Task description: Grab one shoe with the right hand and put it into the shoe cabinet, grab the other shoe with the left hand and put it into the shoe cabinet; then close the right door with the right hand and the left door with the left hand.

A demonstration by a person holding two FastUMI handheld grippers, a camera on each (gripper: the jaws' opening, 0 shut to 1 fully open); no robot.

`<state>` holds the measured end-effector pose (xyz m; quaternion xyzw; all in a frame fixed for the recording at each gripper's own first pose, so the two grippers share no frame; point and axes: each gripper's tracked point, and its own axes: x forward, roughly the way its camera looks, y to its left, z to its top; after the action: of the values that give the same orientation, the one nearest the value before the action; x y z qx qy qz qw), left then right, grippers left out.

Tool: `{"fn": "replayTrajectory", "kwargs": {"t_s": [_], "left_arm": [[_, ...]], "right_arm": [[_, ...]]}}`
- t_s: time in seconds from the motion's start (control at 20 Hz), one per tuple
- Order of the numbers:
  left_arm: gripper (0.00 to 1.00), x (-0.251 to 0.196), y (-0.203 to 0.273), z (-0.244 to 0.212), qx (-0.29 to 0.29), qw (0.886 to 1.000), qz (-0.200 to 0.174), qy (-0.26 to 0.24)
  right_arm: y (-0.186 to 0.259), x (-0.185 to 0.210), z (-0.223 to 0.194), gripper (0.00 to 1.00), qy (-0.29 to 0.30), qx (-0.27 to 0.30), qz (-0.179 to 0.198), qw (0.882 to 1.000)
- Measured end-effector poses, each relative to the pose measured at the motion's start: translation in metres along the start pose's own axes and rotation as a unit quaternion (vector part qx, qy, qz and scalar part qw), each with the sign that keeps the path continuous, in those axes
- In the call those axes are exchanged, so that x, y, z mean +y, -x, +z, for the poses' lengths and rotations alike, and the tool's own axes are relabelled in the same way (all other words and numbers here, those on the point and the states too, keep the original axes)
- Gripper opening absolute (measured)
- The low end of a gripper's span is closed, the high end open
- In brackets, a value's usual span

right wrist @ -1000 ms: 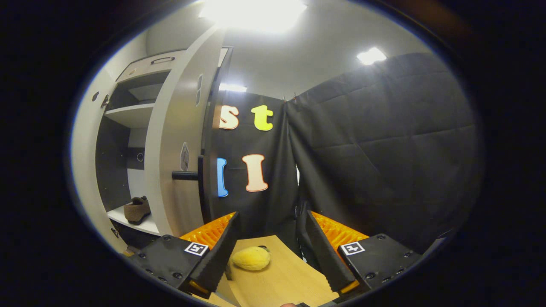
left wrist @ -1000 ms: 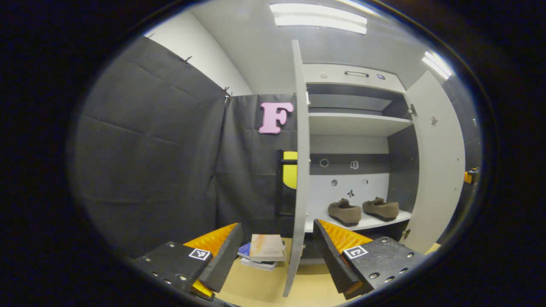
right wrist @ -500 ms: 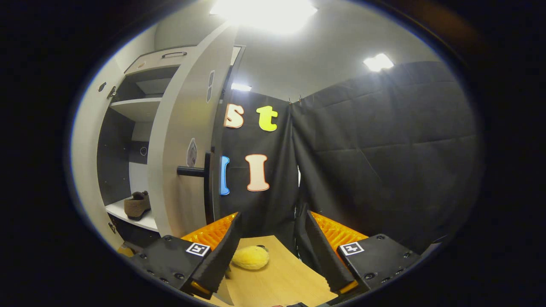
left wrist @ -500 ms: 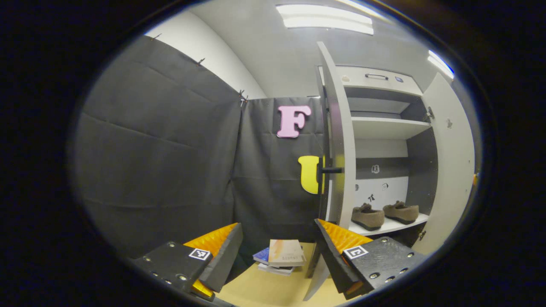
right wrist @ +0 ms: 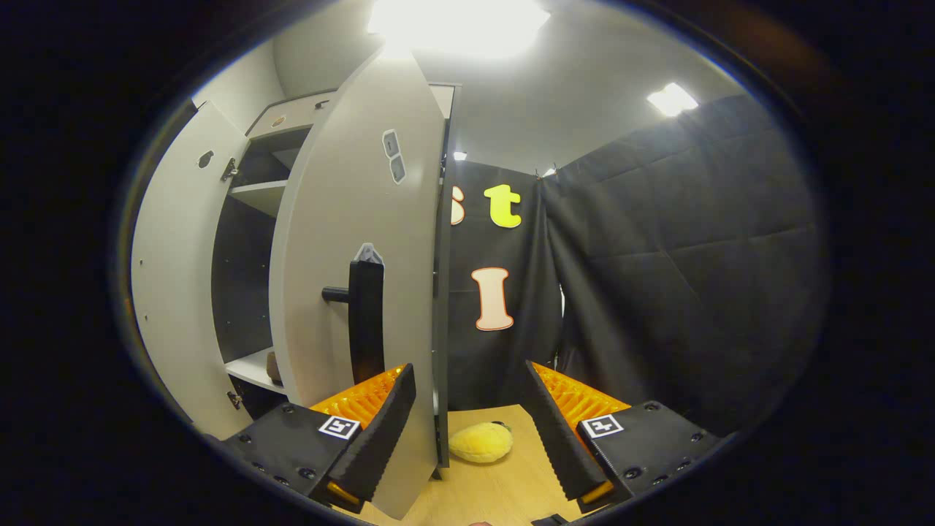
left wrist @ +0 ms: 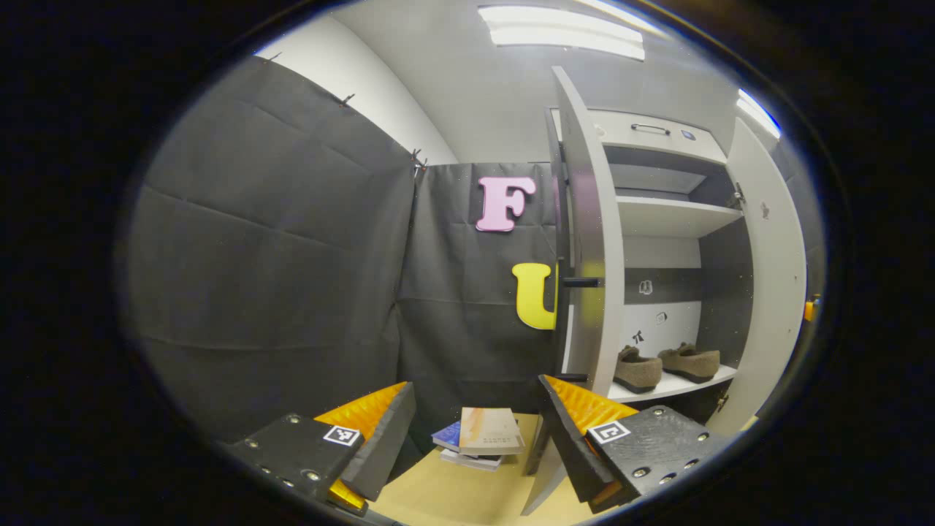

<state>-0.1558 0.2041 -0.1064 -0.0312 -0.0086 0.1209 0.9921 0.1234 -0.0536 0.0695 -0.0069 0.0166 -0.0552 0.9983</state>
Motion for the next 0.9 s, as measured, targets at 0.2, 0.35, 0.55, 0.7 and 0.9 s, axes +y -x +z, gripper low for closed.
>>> {"fn": "replayTrajectory", "kwargs": {"t_s": [0.2,0.35,0.55,0.7,0.9], "left_arm": [[1.00,0.003,0.010,0.003,0.003,1.000,0.015,0.001],[1.00,0.005,0.015,0.002,0.005,1.000,0.026,0.004],[1.00,0.009,0.019,0.001,0.011,0.999,0.042,0.002],[1.00,0.011,0.022,0.000,0.015,0.998,0.053,0.004],[1.00,0.012,0.025,0.000,0.017,0.998,0.060,0.006]], "right_arm": [[-0.007,0.026,-0.003,0.94,-0.019,0.006,0.031,0.999],[-0.016,0.049,0.000,0.95,-0.032,0.006,0.054,0.998],[-0.028,0.089,-0.003,0.95,-0.041,0.010,0.098,0.994],[-0.039,0.105,-0.008,0.95,-0.026,0.015,0.112,0.993],[-0.047,0.117,-0.004,0.95,-0.012,0.011,0.115,0.993]]}}
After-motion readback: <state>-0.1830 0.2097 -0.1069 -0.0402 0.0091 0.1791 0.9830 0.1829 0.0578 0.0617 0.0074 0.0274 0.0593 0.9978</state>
